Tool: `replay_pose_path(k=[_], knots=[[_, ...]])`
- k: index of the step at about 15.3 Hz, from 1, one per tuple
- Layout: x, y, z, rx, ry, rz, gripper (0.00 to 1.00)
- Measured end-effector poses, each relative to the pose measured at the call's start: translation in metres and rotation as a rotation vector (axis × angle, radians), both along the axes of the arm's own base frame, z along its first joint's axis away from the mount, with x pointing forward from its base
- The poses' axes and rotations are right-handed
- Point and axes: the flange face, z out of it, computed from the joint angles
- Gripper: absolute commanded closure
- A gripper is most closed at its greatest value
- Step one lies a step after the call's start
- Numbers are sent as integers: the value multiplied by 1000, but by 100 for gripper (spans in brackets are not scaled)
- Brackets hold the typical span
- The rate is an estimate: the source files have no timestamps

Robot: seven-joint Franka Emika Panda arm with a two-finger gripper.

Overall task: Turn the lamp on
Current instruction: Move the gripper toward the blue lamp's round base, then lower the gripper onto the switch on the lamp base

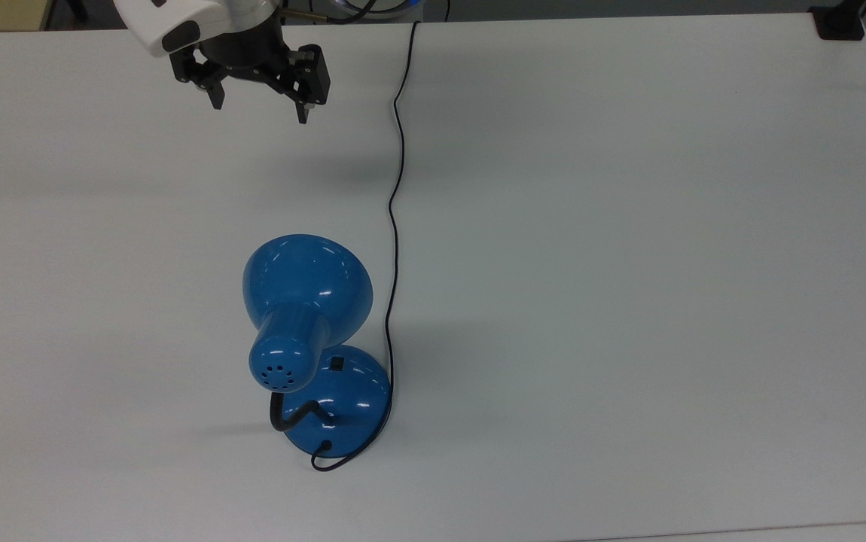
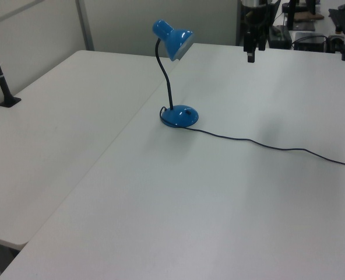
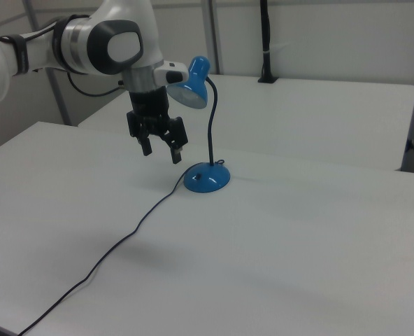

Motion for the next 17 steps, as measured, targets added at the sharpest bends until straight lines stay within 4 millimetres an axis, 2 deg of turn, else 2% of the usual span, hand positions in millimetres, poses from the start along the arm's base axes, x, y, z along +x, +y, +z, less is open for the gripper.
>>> replay_pose_path(k=[1,2,4,8,17], knots=[[2,0,1,-1,-12,3,75],[4,0,1,-3,-30,13,89],[11,3,-2,16,-61,53,100],[31,11,-20,69,-139,77,100],[86,37,-92,76,-310,86,100]])
